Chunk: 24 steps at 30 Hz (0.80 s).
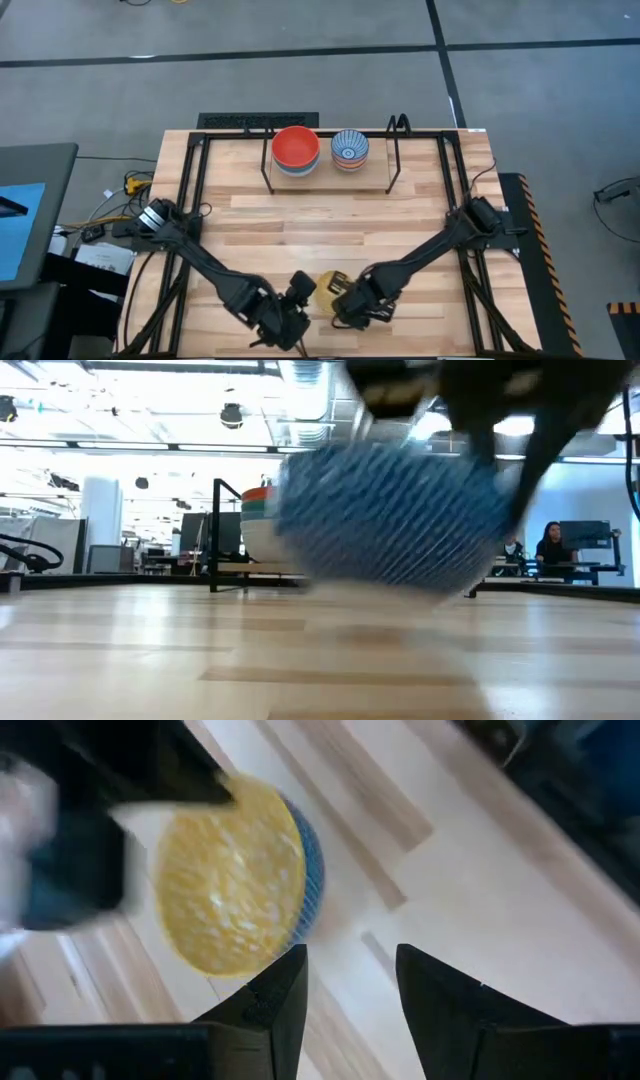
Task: Place and stack bowls onto a shelf
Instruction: Stack the yellow pattern bowl on top of the blue pattern bowl on the shelf
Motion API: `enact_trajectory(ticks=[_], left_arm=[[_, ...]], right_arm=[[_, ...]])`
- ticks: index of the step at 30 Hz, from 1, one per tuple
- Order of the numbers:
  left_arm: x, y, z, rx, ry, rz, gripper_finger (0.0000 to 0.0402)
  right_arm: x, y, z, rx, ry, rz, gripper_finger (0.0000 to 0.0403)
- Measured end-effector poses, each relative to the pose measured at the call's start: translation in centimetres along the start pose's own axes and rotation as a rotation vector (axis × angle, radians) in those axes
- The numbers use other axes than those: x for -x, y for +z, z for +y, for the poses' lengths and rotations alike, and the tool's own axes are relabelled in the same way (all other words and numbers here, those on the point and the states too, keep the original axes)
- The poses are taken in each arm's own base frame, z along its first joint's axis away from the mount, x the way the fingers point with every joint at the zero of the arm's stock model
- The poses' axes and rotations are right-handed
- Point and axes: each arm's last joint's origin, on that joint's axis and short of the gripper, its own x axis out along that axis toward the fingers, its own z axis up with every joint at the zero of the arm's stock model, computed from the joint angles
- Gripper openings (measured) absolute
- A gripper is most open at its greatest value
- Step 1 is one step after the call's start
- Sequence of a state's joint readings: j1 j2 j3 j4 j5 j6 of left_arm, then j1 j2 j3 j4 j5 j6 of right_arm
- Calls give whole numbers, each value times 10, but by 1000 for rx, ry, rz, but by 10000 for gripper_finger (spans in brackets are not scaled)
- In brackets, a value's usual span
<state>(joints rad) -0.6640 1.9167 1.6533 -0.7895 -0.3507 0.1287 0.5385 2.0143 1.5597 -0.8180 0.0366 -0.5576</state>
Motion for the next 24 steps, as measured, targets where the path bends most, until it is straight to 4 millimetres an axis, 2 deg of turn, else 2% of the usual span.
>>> enact_trajectory(ticks=[6,8,11,18,24], left_arm=[[-28,-4,6,-149,78,-125,139],[-31,-2,9,-184,124,-157,139],[-34,0,15,-217,97,-217,139],[-46,-8,33,-182,-10,-246,138],[-48,-11,41,-153,-18,-227,121]], right_arm=[[17,10,18,26,-36,0,34],[22,11,23,24,-35,-6,34],[26,12,23,10,-55,-9,34],[28,10,24,31,-70,13,34],[28,7,25,14,-64,47,37]])
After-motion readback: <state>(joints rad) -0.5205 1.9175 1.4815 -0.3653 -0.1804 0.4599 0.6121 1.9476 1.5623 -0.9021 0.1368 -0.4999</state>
